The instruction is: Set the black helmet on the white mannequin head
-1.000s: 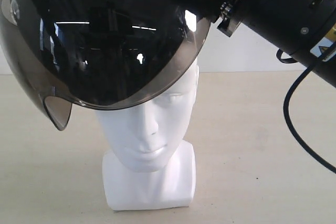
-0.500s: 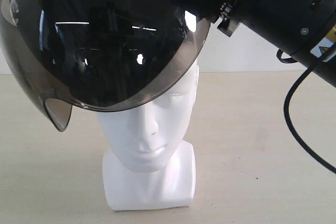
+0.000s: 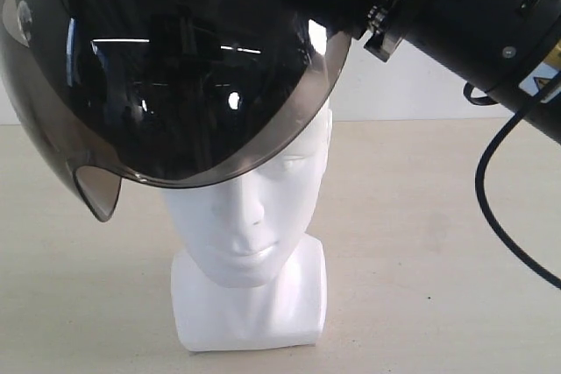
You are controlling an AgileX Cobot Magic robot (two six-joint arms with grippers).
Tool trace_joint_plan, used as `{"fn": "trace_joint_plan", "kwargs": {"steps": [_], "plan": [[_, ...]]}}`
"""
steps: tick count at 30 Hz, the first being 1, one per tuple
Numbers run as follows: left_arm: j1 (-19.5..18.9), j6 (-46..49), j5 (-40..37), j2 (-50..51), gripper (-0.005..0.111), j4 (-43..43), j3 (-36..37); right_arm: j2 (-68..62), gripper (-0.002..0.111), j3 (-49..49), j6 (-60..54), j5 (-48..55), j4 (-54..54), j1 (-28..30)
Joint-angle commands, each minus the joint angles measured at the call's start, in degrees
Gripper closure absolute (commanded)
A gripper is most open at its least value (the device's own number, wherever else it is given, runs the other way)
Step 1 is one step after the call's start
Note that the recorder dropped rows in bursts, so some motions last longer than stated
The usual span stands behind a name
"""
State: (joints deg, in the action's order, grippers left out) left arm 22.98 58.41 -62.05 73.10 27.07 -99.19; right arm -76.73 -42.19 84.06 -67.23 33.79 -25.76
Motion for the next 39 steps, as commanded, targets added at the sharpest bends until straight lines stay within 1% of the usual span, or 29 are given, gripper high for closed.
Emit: {"fn": "trace_joint_plan", "kwargs": {"steps": [1, 6, 13, 21, 39], "plan": [[0.26, -1.11, 2.67, 0.5, 0.102, -1.37, -0.25, 1.32, 0.109, -0.5, -5.4, 3.76, -4.92, 1.57], [0.26, -2.45, 2.28, 0.51, 0.102, -1.62, -0.25, 1.32, 0.109, -0.5, -6.16, 3.95, -5.16, 1.91], [0.26, -3.48, 0.49, 2.19, 0.102, -1.23, -0.25, 1.32, 0.109, -0.5, -7.69, 7.14, -5.16, 1.91], [0.26, -3.48, -0.12, 4.86, 0.102, 1.47, -0.25, 1.32, 0.109, -0.5, -8.6, 7.86, -5.53, 1.91], [0.26, -3.48, -3.06, 4.96, 0.102, 5.65, -0.25, 1.52, 0.109, -0.5, -6.91, 7.94, -4.56, 1.91]]}}
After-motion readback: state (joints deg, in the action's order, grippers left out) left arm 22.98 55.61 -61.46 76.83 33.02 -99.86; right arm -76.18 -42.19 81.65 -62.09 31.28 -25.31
